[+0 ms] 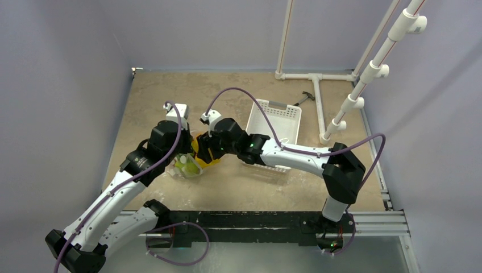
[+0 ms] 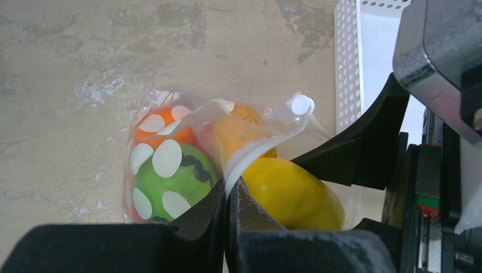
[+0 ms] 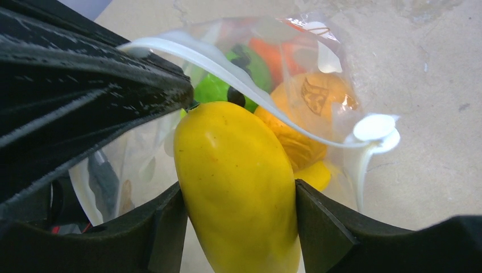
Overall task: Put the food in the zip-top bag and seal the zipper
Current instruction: Place the fake fruit in the zipper food storage bag.
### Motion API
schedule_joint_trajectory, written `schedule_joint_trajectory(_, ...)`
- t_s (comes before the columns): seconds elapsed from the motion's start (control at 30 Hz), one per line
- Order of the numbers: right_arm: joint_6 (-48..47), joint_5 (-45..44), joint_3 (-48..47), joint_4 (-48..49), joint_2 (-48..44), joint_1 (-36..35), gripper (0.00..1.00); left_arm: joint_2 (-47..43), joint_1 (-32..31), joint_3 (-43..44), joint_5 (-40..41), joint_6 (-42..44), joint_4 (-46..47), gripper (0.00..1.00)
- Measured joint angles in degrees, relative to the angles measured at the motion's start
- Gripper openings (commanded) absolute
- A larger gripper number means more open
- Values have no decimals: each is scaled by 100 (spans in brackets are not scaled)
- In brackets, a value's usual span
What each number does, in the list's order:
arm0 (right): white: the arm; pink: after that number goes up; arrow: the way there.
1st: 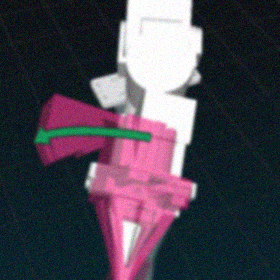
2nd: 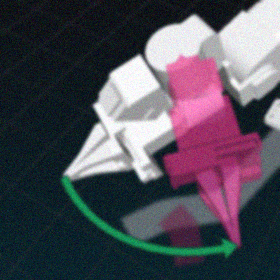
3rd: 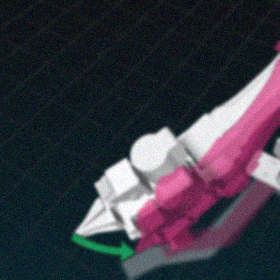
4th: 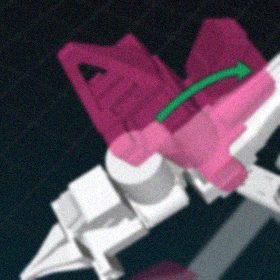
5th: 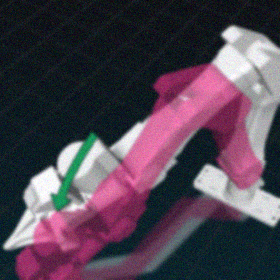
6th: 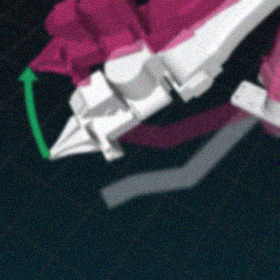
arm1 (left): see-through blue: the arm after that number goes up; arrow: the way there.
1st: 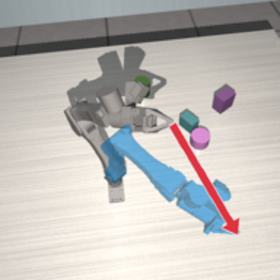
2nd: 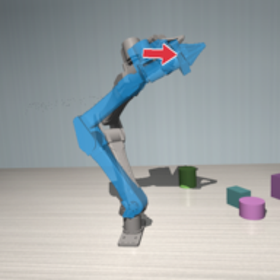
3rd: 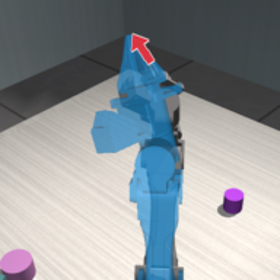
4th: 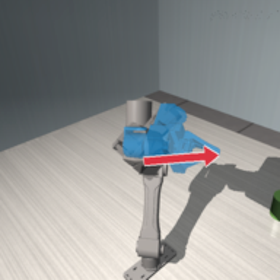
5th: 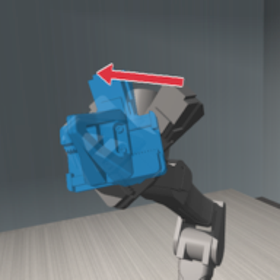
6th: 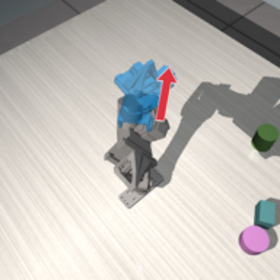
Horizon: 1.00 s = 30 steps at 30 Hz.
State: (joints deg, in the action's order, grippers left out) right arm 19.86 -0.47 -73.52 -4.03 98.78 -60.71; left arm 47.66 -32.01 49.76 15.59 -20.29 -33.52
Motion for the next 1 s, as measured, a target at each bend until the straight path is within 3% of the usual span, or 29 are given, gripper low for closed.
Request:
schedule_joint_trajectory(0.17,85,-4,-179,83,192,-70,63,0,7,0,9,17,0,0)
schedule_joint_trajectory(0.33,267,-46,-332,232,415,-227,88,0,7,0,22,50,-24,0)
schedule_joint_trajectory(0.43,376,-168,-334,232,463,-243,97,-28,24,0,94,87,-85,0)
schedule_joint_trajectory(0.77,710,-656,-302,177,361,-323,99,-26,46,0,133,127,-72,0)
schedule_joint_trajectory(1.0,1040,-907,33,208,-697,-415,98,7,42,0,85,122,-2,0)
